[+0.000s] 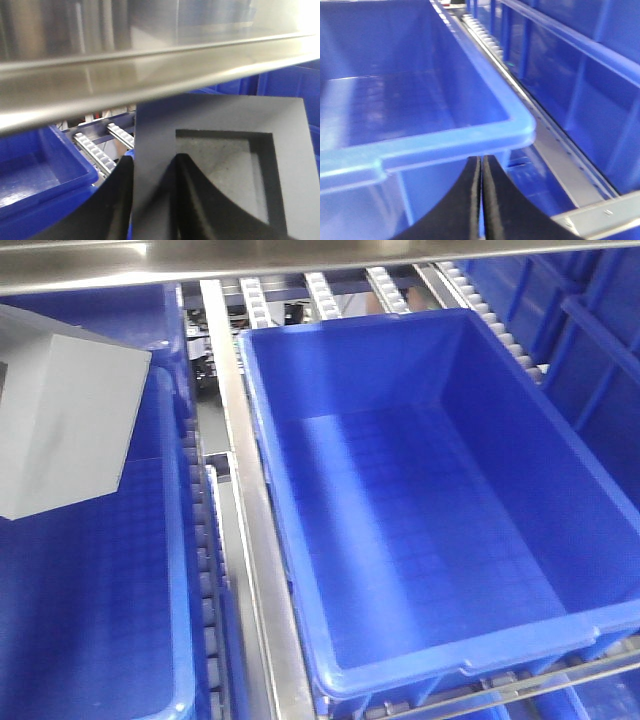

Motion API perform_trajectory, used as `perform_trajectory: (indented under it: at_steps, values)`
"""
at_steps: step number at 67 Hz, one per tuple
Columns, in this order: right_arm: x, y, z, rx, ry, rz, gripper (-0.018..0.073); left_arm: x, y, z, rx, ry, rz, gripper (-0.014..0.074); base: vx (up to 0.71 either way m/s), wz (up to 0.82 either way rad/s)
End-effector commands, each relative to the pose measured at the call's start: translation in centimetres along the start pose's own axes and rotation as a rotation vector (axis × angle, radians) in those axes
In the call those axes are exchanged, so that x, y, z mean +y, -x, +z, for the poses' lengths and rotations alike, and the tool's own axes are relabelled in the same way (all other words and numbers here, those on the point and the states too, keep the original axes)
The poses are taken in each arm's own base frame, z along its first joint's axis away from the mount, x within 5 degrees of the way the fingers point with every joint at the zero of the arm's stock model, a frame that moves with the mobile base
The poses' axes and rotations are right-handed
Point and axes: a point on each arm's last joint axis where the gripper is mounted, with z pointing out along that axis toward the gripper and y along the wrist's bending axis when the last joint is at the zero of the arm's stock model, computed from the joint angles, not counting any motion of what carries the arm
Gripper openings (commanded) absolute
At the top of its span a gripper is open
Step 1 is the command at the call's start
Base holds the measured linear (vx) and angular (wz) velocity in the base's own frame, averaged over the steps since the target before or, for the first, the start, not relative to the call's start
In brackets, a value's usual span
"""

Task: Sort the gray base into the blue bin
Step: 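Turn the base to face the shelf of empty blue bins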

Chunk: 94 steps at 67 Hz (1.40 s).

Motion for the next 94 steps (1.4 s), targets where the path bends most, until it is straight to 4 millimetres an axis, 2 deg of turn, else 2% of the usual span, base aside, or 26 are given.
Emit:
perform_trajectory:
  at_steps: [1, 94]
  values:
    - [-0.01, 0.64, 0.01, -0.071, -0.002, -0.018, -0.0005, -0.25, 2.04, -0.21, -0.137, -0.028, -0.024, -0.0006, 0.02, 0.14]
    - [-0.01, 0.64, 0.01, -0.071, -0.002, -0.018, -0.0005, -0.25, 2.04, -0.21, -0.137, -0.028, -0.024, -0.0006, 0.00, 0.15]
